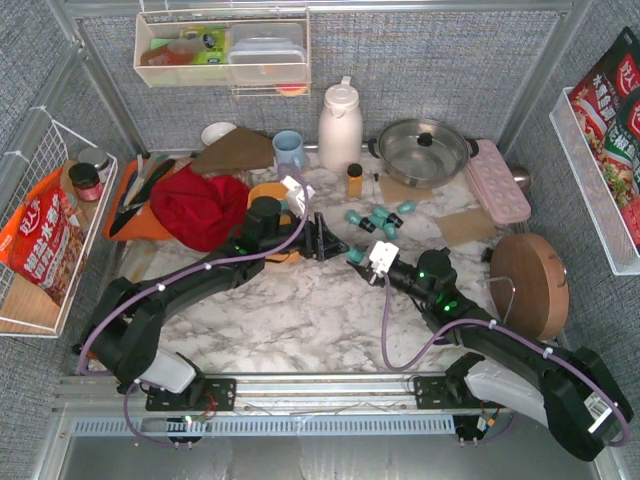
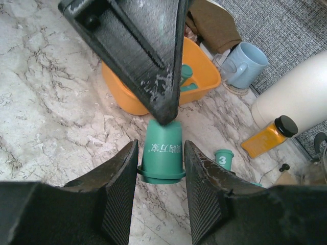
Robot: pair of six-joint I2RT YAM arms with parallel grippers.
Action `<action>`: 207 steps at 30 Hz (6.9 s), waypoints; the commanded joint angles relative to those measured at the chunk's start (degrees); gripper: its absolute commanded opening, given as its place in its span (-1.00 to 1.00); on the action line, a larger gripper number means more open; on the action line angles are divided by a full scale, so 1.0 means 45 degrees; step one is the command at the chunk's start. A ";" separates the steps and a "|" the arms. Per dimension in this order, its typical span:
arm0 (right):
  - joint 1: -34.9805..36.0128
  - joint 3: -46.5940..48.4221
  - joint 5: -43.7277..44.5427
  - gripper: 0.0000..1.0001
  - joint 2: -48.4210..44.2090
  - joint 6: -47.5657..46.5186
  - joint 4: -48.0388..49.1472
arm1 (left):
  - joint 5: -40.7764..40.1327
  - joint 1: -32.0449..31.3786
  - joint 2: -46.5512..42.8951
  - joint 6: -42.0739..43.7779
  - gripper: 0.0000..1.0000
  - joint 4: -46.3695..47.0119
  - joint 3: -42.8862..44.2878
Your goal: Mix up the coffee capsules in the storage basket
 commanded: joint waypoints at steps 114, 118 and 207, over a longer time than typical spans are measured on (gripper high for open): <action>-0.2679 0.3608 0.9217 0.80 0.2006 0.8538 -0.7863 | -0.8760 0.3540 0.4616 0.1831 0.01 -0.1548 0.2710; -0.2749 0.3913 0.9020 0.67 0.2885 0.8595 -0.7638 | -0.8485 0.3550 0.4186 0.2063 0.42 -0.1018 0.2247; -0.3713 0.9794 0.7309 -0.28 1.1391 0.9144 -0.9606 | -0.8875 0.3579 -0.4675 -0.0849 0.99 -0.3184 -0.2649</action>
